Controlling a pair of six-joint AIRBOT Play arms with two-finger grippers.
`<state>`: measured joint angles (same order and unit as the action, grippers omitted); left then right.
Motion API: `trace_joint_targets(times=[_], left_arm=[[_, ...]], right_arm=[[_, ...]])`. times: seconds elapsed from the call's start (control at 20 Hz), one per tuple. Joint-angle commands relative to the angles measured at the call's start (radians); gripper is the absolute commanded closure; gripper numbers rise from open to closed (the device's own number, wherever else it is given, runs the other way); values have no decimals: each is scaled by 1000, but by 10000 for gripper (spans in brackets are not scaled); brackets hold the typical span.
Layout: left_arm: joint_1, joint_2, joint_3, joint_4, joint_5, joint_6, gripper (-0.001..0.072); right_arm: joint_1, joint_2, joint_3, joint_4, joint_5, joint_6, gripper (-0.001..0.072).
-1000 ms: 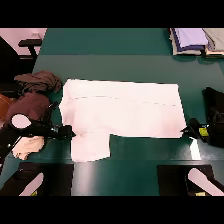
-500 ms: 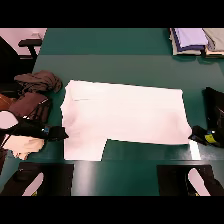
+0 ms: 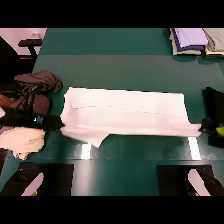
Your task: Fold the shirts.
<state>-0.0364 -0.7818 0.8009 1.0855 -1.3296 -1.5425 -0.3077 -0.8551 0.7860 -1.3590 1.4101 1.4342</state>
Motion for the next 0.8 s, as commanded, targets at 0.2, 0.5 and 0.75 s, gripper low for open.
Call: trace_joint_targets(times=[0.2,0.5,0.75], left_arm=[[1,-520,374,5,241,112,687],[1,-725,519,-2,370,121,686],[1,-721,539,-39,385,118,158]], right_arm=[[174,-423,362,10,-73,26,696],[176,-663,565,140,-75,20,686],[116,-741,633,347,-61,-138,323]])
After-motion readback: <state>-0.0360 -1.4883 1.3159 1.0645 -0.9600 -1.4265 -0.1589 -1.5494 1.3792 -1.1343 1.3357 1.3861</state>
